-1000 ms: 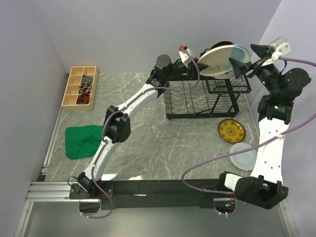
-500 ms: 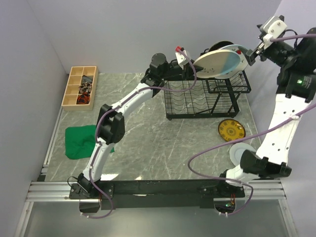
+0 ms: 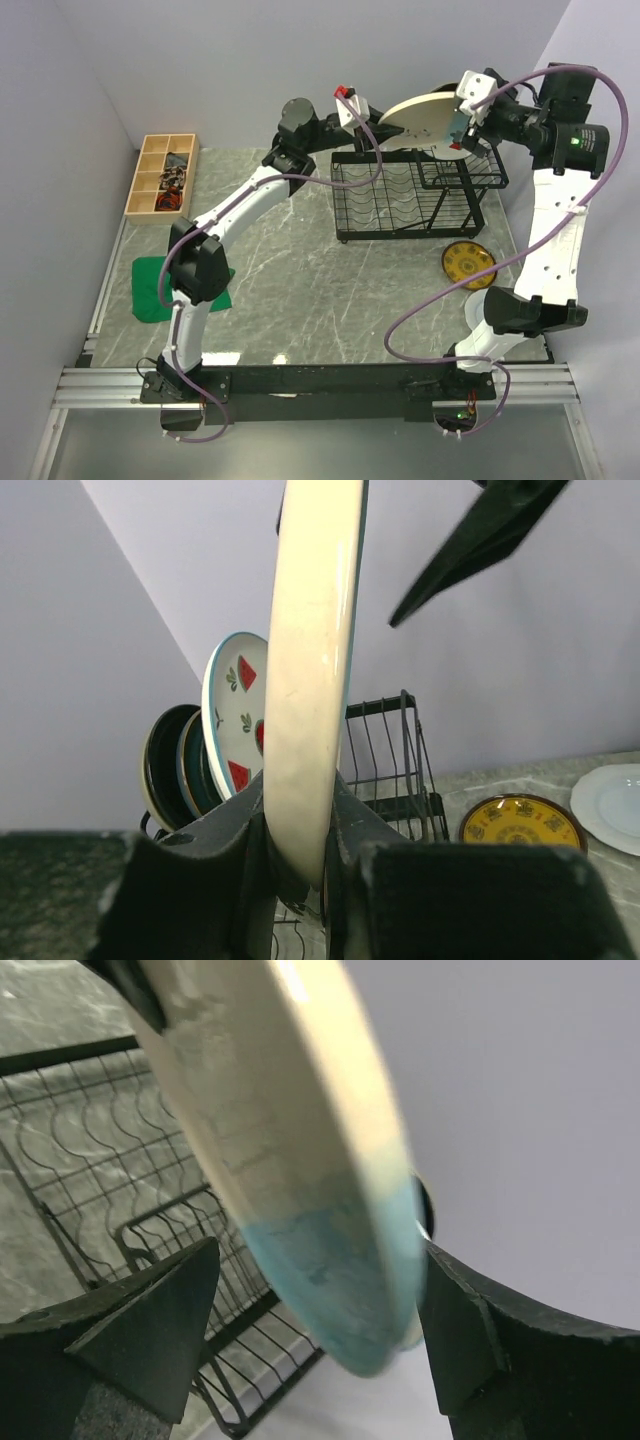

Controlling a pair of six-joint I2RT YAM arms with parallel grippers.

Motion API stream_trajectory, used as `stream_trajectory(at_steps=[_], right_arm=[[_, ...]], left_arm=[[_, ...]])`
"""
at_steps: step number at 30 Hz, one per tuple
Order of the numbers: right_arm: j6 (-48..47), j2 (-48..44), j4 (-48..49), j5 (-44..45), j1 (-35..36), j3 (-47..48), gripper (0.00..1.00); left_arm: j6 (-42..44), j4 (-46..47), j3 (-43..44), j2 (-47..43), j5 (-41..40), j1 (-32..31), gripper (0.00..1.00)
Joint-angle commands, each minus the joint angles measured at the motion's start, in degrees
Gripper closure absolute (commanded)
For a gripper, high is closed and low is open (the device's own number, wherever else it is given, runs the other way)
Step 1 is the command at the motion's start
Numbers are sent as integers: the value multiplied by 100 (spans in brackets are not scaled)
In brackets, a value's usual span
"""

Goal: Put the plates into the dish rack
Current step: Pass the plate from the left arm to the right

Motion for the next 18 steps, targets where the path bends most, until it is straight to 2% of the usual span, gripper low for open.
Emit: stream_trajectory(at_steps=[1,4,7,8,9,18], right_arm=[[-139,-39,-141,199,25,489,17],[-218,-224,-62,69,60,190,24],[-271,-277,-185,-72,139,40,44],[-306,-260,-342,-125,174,40,56],[-297,-259,-387,-160,227,14,59],[-245,-400,-387,-504,544,-329,58]], left_arm=[[200,877,-68,-739,109,-23,99],[270,850,-209,-845,109,-14,99],[253,885,-271,-880,126,-23,99],[236,911,-271,-880,135,-23,99],[227,929,-271,-880,144,-14,99],[113,1105,-358,-906,206,21,99]])
